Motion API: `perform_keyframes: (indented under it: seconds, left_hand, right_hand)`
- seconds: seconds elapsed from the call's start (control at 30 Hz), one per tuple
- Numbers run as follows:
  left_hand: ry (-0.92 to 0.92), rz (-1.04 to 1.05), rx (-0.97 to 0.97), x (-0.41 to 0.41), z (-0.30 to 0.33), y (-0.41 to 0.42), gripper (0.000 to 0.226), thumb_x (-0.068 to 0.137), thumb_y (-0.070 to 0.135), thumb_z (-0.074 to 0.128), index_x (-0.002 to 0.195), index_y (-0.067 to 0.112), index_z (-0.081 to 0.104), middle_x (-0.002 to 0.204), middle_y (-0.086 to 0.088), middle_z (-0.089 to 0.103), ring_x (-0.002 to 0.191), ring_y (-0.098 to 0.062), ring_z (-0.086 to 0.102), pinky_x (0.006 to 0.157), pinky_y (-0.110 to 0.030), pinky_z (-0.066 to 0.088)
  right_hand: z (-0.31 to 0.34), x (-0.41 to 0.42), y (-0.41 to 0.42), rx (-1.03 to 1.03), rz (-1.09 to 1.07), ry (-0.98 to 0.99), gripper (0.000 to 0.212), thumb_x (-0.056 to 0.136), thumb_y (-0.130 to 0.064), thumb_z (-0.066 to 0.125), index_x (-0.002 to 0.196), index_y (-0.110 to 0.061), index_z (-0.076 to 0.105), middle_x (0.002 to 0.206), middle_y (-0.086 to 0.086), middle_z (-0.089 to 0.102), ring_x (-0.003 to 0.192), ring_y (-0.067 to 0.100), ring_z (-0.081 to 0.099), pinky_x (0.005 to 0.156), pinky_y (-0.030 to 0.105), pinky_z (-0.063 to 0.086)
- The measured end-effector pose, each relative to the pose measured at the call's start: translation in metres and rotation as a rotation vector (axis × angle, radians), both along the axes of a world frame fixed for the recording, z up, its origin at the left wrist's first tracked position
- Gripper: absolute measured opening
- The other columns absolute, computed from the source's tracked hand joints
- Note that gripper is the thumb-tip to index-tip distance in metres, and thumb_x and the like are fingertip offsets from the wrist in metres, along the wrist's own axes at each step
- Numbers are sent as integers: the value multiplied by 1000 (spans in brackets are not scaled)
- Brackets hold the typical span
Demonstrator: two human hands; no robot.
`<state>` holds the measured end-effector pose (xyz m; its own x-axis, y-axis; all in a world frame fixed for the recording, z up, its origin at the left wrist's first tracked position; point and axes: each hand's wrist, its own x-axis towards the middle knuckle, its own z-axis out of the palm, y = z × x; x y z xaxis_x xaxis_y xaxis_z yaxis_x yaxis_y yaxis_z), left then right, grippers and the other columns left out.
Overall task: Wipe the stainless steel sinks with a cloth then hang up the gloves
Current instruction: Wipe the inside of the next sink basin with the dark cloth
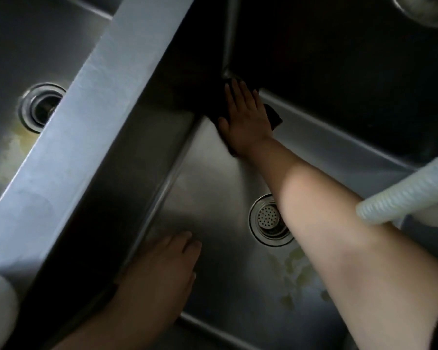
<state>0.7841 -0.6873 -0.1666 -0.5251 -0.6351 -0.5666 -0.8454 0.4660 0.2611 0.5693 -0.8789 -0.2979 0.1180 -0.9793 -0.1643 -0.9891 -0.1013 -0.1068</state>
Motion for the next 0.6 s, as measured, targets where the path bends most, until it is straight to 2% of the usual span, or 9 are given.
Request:
perform_keyframes:
  seconds: [0.07,0.1,0.13,0.2,0.3,0.4,0.47,0.57,0.6]
  left_hand:
    - [-27,-32,9,-12,3,-6,62,34,30,91,92,15,75,100,-8,72,78,-24,71,64,-32,59]
    - [-53,-53,10,-19,4,-9,62,41,30,89,99,16,73,107,-9,70,85,-24,69,70,-32,58]
    - [-69,-67,0,-27,4,-12,61,56,30,83,113,18,66,123,-10,62,100,-26,65,83,-32,54]
    - [-73,-95,-50,-38,-8,-13,56,84,24,58,137,22,40,147,-7,34,129,-26,41,104,-35,36]
    - [-125,-158,-127,-56,-27,-14,61,89,17,45,145,19,21,154,-8,18,139,-26,23,109,-39,26]
    - [-212,-192,-177,-67,-43,-15,62,90,7,27,149,13,9,157,-13,7,144,-29,11,113,-45,19]
    - [-300,-207,-179,-69,-52,-18,62,93,7,30,149,10,3,158,-14,-1,145,-32,4,113,-51,16]
    - [-409,-170,-171,-63,-59,-23,71,94,17,43,148,7,-2,157,-16,-6,144,-36,2,112,-56,17]
    - [-426,-160,-161,-60,-61,-24,76,93,22,48,148,7,-3,157,-16,-7,144,-37,2,112,-57,18]
  right_hand:
    - [1,-17,17,-12,-37,5,70,93,-42,35,151,-11,11,159,10,8,146,24,4,117,40,-1]
    - [2,-29,28,-15,-62,13,70,93,-42,35,151,-10,12,159,10,9,146,25,5,117,40,-1]
    - [3,-42,41,-15,-89,22,71,92,-41,36,151,-9,13,159,11,10,146,26,6,118,40,1]
    - [4,-74,68,7,-146,43,71,91,-40,34,150,-7,14,158,14,12,146,28,9,118,43,5]
    - [7,-120,106,85,-217,115,66,94,-34,34,149,-4,14,156,17,15,144,35,15,117,47,11]
    - [10,-157,140,38,-294,152,70,90,-34,39,148,-1,18,154,22,19,143,37,17,116,45,6]
    - [12,-176,160,78,-387,191,70,91,-36,42,148,-1,20,154,23,19,141,38,16,116,47,8]
    - [11,-197,189,41,-513,162,71,91,-38,29,148,2,14,153,26,16,142,40,14,117,49,5]
    - [12,-199,198,24,-566,151,69,92,-36,32,147,2,16,153,26,18,141,40,15,117,50,5]
